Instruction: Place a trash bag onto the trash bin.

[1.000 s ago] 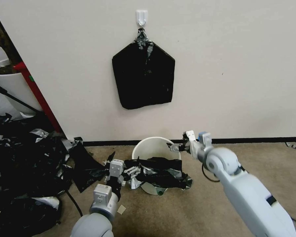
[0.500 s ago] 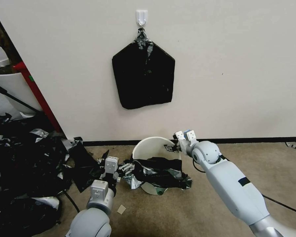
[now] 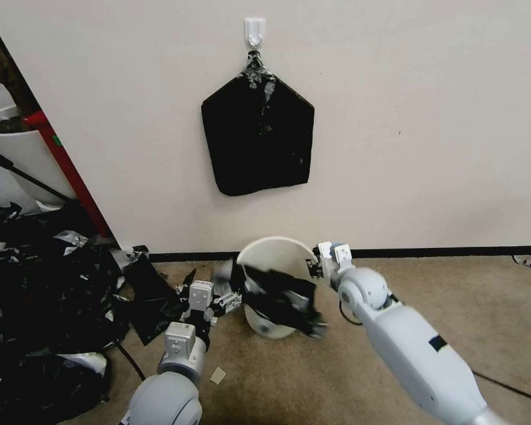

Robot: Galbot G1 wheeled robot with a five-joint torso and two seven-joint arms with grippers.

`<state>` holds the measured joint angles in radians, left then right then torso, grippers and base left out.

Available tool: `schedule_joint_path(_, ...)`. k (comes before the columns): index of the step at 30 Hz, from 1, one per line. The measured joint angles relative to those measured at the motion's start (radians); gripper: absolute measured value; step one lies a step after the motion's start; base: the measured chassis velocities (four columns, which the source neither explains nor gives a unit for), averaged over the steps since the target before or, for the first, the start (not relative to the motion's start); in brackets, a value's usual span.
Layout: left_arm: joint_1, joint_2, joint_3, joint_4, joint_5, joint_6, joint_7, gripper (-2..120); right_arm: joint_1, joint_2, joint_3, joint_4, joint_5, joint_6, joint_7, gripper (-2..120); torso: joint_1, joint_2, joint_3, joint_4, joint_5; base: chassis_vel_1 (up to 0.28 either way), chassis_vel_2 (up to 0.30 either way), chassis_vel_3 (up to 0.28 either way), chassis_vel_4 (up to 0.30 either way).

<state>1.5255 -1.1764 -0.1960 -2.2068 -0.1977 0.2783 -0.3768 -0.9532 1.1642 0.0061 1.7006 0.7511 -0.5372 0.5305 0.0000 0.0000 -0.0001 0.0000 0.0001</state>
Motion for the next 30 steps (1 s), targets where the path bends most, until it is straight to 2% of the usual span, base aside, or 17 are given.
schedule_joint_path(1, 0.000, 0.000, 0.000, 0.000, 0.000, 0.000, 0.000, 100, 0.000, 0.000, 0.000, 0.000, 0.000, 0.000, 0.000, 7, 0.000, 0.000, 0.000, 0.0000, 0.0000, 0.000, 0.000, 0.000, 0.000)
schedule_joint_path(3, -0.006, 0.000, 0.004, 0.005, -0.001, -0.002, -0.003, 100, -0.078, 0.011, 0.006, 0.070, 0.055, 0.082, 0.150, 7, 0.000, 0.000, 0.000, 0.0000, -0.0003, 0.000, 0.000, 0.000, 0.000)
schedule_joint_path(4, -0.009, -0.001, 0.005, 0.006, -0.002, -0.002, -0.003, 100, -0.109, 0.018, 0.012, 0.093, 0.067, 0.111, 0.191, 7, 0.000, 0.000, 0.000, -0.0002, -0.0003, 0.000, 0.000, 0.000, 0.000)
schedule_joint_path(5, -0.009, -0.001, 0.005, 0.006, -0.002, -0.002, -0.003, 100, -0.109, 0.018, 0.012, 0.093, 0.067, 0.111, 0.191, 7, 0.000, 0.000, 0.000, -0.0002, -0.0003, 0.000, 0.000, 0.000, 0.000)
schedule_joint_path(7, -0.021, -0.005, 0.012, 0.012, -0.006, -0.002, -0.004, 100, -0.205, 0.052, 0.032, 0.153, 0.086, 0.218, 0.307, 7, 0.000, 0.000, 0.000, -0.0003, -0.0003, 0.000, 0.000, 0.000, 0.000)
schedule_joint_path(8, -0.021, -0.005, 0.012, 0.012, -0.006, -0.002, -0.004, 100, -0.205, 0.052, 0.032, 0.153, 0.086, 0.218, 0.307, 7, 0.000, 0.000, 0.000, -0.0003, -0.0003, 0.000, 0.000, 0.000, 0.000)
schedule_joint_path(11, -0.035, -0.010, 0.019, 0.024, -0.011, -0.002, -0.004, 100, -0.289, 0.121, 0.046, 0.188, 0.072, 0.338, 0.423, 7, 0.000, 0.000, 0.000, -0.0001, -0.0002, 0.000, 0.000, 0.000, 0.000)
schedule_joint_path(12, -0.035, -0.010, 0.019, 0.024, -0.011, -0.002, -0.004, 100, -0.289, 0.121, 0.046, 0.188, 0.072, 0.338, 0.423, 7, 0.000, 0.000, 0.000, -0.0001, -0.0002, 0.000, 0.000, 0.000, 0.000)
schedule_joint_path(15, -0.043, -0.013, 0.022, 0.032, -0.011, -0.001, -0.004, 100, -0.323, 0.184, 0.048, 0.192, 0.023, 0.389, 0.502, 7, 0.000, 0.000, 0.000, 0.0000, -0.0003, 0.000, 0.000, 0.000, 0.000)
schedule_joint_path(18, -0.043, -0.013, 0.022, 0.037, -0.011, 0.000, -0.004, 100, -0.329, 0.217, 0.047, 0.191, 0.001, 0.391, 0.545, 7, 0.000, 0.000, 0.000, 0.0000, -0.0003, 0.000, 0.000, 0.000, 0.000)
schedule_joint_path(21, -0.039, -0.009, 0.015, 0.039, -0.011, 0.000, -0.004, 100, -0.329, 0.239, 0.048, 0.186, -0.019, 0.383, 0.560, 8, 0.000, 0.000, 0.000, 0.0000, -0.0003, 0.000, 0.000, 0.000, 0.000)
schedule_joint_path(23, -0.036, -0.006, 0.008, 0.041, -0.011, -0.001, -0.005, 100, -0.331, 0.244, 0.046, 0.186, -0.033, 0.375, 0.554, 16, 0.000, 0.000, 0.000, 0.0000, -0.0001, 0.000, 0.000, 0.000, 0.000)
schedule_joint_path(24, -0.036, -0.006, 0.008, 0.041, -0.011, -0.001, -0.005, 100, -0.331, 0.244, 0.046, 0.186, -0.033, 0.375, 0.554, 16, 0.000, 0.000, 0.000, 0.0000, -0.0001, 0.000, 0.000, 0.000, 0.000)
schedule_joint_path(27, -0.033, -0.002, -0.004, 0.051, -0.011, -0.009, -0.008, 100, -0.343, 0.237, 0.050, 0.213, -0.122, 0.393, 0.475, 31, 0.000, 0.000, 0.000, 0.0001, -0.0001, 0.000, 0.000, 0.000, 0.000)
schedule_joint_path(28, -0.033, -0.002, -0.004, 0.051, -0.011, -0.009, -0.008, 100, -0.343, 0.237, 0.050, 0.213, -0.122, 0.393, 0.475, 31, 0.000, 0.000, 0.000, 0.0001, -0.0001, 0.000, 0.000, 0.000, 0.000)
schedule_joint_path(30, -0.039, -0.005, -0.010, 0.068, -0.010, -0.016, -0.010, 100, -0.349, 0.227, 0.058, 0.239, -0.229, 0.433, 0.398, 41, 0.000, 0.000, 0.000, 0.0001, -0.0002, 0.000, 0.000, 0.000, 0.000)
